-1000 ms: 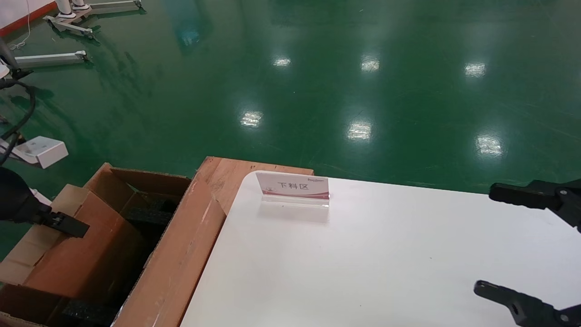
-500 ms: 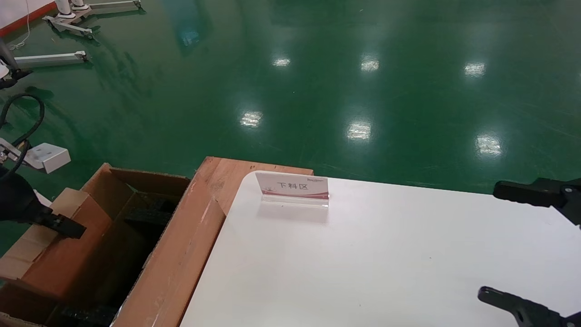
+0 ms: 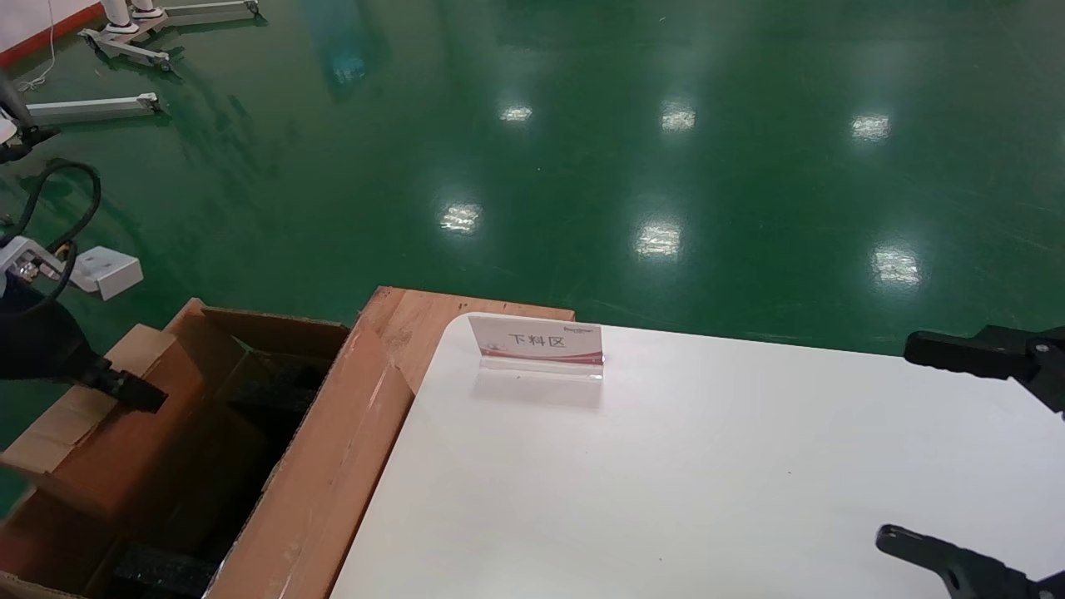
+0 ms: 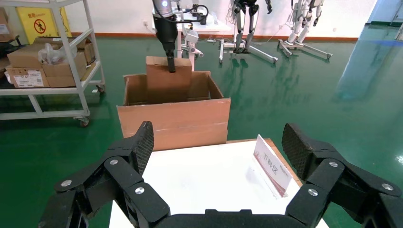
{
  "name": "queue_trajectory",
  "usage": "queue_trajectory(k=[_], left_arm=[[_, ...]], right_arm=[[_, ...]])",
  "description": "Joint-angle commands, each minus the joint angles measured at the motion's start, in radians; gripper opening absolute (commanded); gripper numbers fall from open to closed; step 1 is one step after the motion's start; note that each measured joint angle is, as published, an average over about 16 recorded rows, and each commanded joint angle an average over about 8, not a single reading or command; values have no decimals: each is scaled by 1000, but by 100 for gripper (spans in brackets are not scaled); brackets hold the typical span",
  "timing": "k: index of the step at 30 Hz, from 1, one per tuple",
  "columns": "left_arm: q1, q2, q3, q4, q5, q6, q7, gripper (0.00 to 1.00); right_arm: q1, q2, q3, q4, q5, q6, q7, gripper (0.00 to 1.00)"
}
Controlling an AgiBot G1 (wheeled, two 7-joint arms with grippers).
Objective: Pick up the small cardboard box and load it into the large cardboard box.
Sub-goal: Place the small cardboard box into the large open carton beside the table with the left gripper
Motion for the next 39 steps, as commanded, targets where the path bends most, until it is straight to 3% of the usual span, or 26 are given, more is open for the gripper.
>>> queue_trajectory(k=[1, 21, 22, 29, 30, 39], left_arm=[[16, 11, -5, 31, -12, -10, 20, 0], [218, 89, -24, 280, -110, -27, 117, 2], [228, 93, -25, 291, -115, -24, 118, 10], [272, 117, -27, 349, -133, -7, 123, 95], [274, 119, -27, 352, -134, -7, 124, 100], [270, 115, -25, 347, -132, -5, 124, 100]], right_arm=[[0, 0, 0, 0, 0, 0, 0, 100], [0, 1, -1, 0, 1, 1, -1, 100], [0, 1, -1, 0, 1, 1, -1, 100], [0, 1, -2, 0, 1, 1, -1, 100], [0, 1, -2, 0, 1, 1, -1, 100], [0, 1, -2, 0, 1, 1, -1, 100]])
